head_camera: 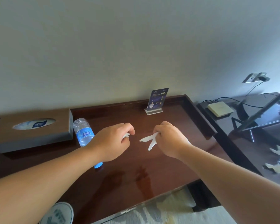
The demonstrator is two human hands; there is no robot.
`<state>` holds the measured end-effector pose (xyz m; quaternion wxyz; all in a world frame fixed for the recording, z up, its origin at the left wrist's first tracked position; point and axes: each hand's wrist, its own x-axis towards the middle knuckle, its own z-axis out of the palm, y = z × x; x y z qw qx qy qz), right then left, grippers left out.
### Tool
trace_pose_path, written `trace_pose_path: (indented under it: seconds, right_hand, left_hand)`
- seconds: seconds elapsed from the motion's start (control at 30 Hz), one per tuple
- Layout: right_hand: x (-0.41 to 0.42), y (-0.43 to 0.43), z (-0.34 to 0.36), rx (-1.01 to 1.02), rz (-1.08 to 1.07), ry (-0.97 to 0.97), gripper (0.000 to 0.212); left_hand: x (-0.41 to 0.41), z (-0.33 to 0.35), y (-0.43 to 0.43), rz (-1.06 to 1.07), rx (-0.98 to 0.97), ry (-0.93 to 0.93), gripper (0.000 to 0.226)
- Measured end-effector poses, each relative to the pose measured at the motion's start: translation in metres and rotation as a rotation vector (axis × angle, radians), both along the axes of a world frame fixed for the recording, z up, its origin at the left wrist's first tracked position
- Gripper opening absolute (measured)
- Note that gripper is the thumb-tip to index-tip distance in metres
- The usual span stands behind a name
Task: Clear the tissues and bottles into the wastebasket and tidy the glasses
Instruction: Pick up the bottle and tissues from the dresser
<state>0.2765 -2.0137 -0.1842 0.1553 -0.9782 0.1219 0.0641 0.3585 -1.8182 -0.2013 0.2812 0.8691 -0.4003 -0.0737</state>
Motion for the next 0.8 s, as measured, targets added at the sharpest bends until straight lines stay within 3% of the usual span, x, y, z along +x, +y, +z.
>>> trace_pose_path:
  seconds: [0.17,0.33,0.6,0.8]
  right_hand:
    - [-0.004,-0.01,0.003,0.105,-0.082,0.007,0.021]
    - [-0.007,-0.036,-0.003,0.074,-0.04,0.023,0.017]
    - [-0.019,-0.127,-0.02,0.086,-0.037,0.076,0.049]
    - [-0.017,-0.188,-0.03,0.193,-0.088,0.181,0.027]
  left_hand:
    - [-0.002,0.004,-0.02,-0.033,-0.003,-0.036,0.022]
    - [-0.008,0.005,-0.048,-0.033,0.031,-0.036,0.022]
    - [-0.025,-0.002,-0.109,0.062,0.096,-0.017,0.023]
    - [-0.044,-0.015,-0.154,0.118,0.156,0.042,0.025]
